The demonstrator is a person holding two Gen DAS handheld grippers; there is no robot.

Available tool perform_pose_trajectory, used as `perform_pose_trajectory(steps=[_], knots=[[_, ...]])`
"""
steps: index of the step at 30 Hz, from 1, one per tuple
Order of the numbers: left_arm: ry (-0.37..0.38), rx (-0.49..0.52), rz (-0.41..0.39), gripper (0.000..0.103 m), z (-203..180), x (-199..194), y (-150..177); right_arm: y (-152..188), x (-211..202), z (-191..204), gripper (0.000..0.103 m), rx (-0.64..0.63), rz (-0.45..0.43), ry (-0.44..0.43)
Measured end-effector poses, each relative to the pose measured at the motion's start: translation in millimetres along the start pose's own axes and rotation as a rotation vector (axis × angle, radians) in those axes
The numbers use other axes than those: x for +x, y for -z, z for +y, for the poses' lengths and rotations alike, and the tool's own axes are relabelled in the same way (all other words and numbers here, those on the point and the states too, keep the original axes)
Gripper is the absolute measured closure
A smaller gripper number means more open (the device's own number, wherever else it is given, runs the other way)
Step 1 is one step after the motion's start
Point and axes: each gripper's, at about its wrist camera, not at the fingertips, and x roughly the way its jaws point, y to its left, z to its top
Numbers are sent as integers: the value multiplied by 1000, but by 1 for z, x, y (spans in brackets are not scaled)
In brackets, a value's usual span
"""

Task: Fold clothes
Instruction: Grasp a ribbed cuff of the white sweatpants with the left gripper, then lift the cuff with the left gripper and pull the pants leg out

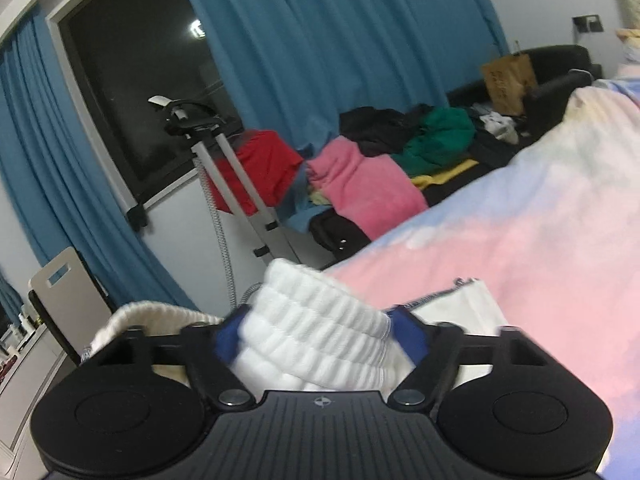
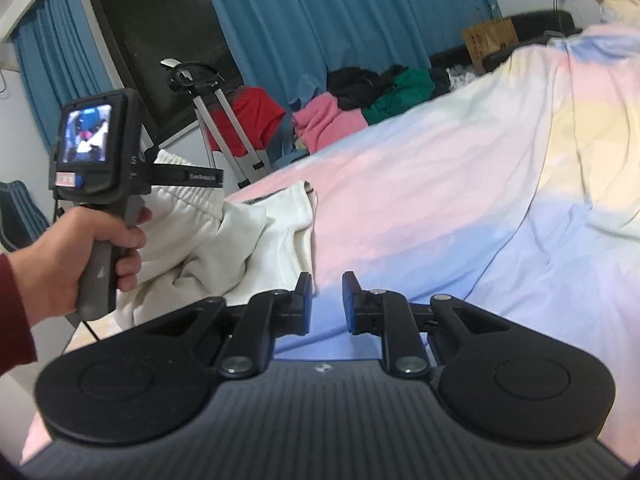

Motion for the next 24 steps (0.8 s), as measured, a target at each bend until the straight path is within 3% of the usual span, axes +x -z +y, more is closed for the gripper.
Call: perform_pose_trajectory(steps=[5, 9, 12, 15, 17, 20, 24], knots=[[40, -169, -63, 58, 27, -70, 10, 0, -7, 1, 84, 15, -10, -14], [55, -310, -153, 59, 61, -166, 29, -2, -21, 5, 84, -2, -37, -26], [55, -482, -181, 59, 97, -236, 61, -4, -34, 10, 84, -24, -57, -44], [36, -693, -131, 59, 134, -282, 113, -5, -47, 16, 83, -58, -73, -65], [25, -782, -51, 59, 153, -293, 150, -4, -55, 22, 83, -82, -67, -91], [9, -836, 63, 59, 164, -295, 200, 0, -67, 36, 83, -131, -48, -141], [34, -860, 149, 57, 163, -298, 234, 10, -83, 58, 83, -209, -19, -223]])
